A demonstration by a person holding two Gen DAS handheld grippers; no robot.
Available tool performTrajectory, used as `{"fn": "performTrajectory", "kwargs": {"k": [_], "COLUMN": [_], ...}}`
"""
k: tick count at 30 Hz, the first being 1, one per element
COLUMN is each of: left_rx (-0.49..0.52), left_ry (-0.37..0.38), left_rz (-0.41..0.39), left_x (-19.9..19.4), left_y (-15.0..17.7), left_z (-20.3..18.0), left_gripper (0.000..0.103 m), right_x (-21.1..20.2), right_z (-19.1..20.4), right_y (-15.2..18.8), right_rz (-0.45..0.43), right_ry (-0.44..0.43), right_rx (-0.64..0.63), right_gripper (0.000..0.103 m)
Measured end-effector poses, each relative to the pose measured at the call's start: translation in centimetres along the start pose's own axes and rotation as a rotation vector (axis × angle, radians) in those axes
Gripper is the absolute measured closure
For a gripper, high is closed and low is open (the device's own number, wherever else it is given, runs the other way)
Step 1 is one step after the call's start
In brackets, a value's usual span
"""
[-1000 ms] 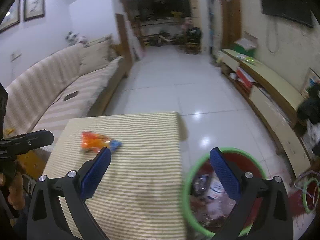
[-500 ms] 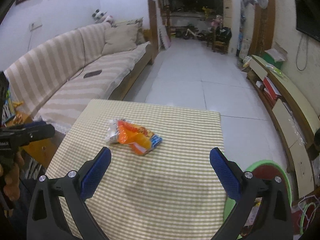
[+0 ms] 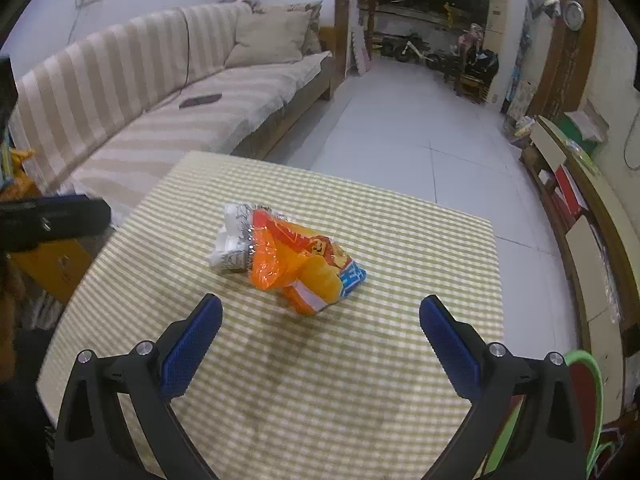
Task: Collect trash
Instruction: 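Move both open tools back over the table, then grasp the orange snack bag with the right tool while the left tool grasps the white paper cup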
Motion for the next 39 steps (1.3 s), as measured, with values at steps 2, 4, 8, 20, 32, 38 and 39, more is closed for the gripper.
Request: {"fn": "performTrajectory", "kwargs": {"k": [2, 4, 8, 20, 32, 38, 39], "left_rx": [-0.01, -0.022, -0.049, -0.055, -0.008, 0.025, 0.04], "left_ry": [-0.001, -0.006, -0.004, 0.027, 0.063, 0.059, 0.06], "left_rz": [0.006, 0.013, 0.03, 0.071, 0.124, 0.126, 0.128], "left_x": [0.6, 1.2, 2.4, 6.0, 9.6, 11.5, 11.9], "left_y": [-0.2, -0.3, -0.5, -1.3, -2.3, -4.5, -4.9], "left_z": [0.6, 1.3, 2.4, 3.5, 0.9, 0.7, 0.8], "left_gripper": [0.005, 0.005, 0.005, 0.005, 0.005, 0.006, 0.006], "right_x": [1.4, 2.5, 4.8, 9.0, 6.1, 4.3, 4.1], "right_z": [0.4, 0.6, 1.0, 0.2, -1.9, -4.3, -4.6], "right_y": [-0.2, -0.5, -0.9, -2.1, -1.8, -1.1, -1.1], "right_rz": [0.009, 0.011, 0.008, 0.0, -0.034, -0.051, -0.052], "right_ry": [0.004, 0.001, 0.015, -0.019, -0.029, -0.024, -0.022], "right_rx": [-0.019, -0.037, -0.066, -0.053, -0.005, 0.052, 0.058], "right_gripper": [0.007, 0.007, 0.007, 0.045, 0.063, 0.063, 0.063]}}
Point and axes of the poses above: each gripper's, at about its wrist camera, not at the fingertips, and x roughly the way its jaws point, z to its left, y to its underside, the point moved 2 cm from there along x, roughly the way its jaws point, and after that the axes turned 7 degrees about z, right-handed, at the moved point
